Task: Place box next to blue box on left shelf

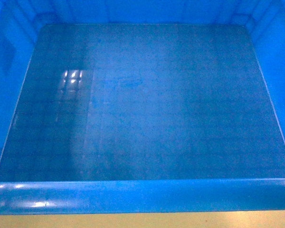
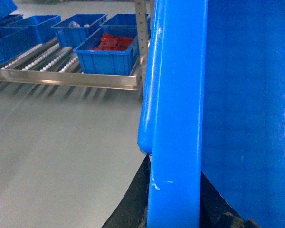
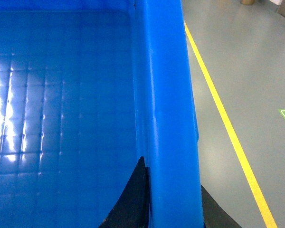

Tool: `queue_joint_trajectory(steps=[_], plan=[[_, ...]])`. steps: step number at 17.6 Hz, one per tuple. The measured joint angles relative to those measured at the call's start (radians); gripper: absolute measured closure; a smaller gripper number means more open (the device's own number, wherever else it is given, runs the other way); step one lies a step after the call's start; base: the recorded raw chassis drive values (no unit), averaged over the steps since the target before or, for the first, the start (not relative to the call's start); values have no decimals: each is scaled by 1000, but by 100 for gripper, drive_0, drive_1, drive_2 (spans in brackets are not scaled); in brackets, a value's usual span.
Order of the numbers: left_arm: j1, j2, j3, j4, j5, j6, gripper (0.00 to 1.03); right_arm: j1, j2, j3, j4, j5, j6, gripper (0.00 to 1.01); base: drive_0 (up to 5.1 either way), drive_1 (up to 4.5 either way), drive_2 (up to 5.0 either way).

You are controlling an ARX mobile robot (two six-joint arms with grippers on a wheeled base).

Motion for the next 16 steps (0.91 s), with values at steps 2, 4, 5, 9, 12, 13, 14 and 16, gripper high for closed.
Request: queue_joint_trajectory(steps=[2,4,5,9,12,13,14,16], plan=[[0,-1,0,-3,-1,0,91,0,0,0,0,0,0,91,1,409,-406],[0,-1,0,-1,0,0,91,0,0,0,0,0,0,91,5,413,-402],[0,-1,0,-4,-1,0,91,0,0,0,-2,0,0,91,5,413,-402],[0,-1,0,-2,-1,0,91,0,0,0,0,0,0,91,5,413,-402],[0,-1,0,-3,-1,0,91,0,0,0,-2,0,0,91,5,413,-402],[0,-1,0,-3,-1,0,91,0,0,0,-1,0,0,91,5,413,-402],[0,-1,0,-2,-1,-1,91,0,0,0,1,0,0,91,5,413,-402],[0,-1,0,-5,-1,0,91,0,0,0,-4,0,0,91,5,413,-402]])
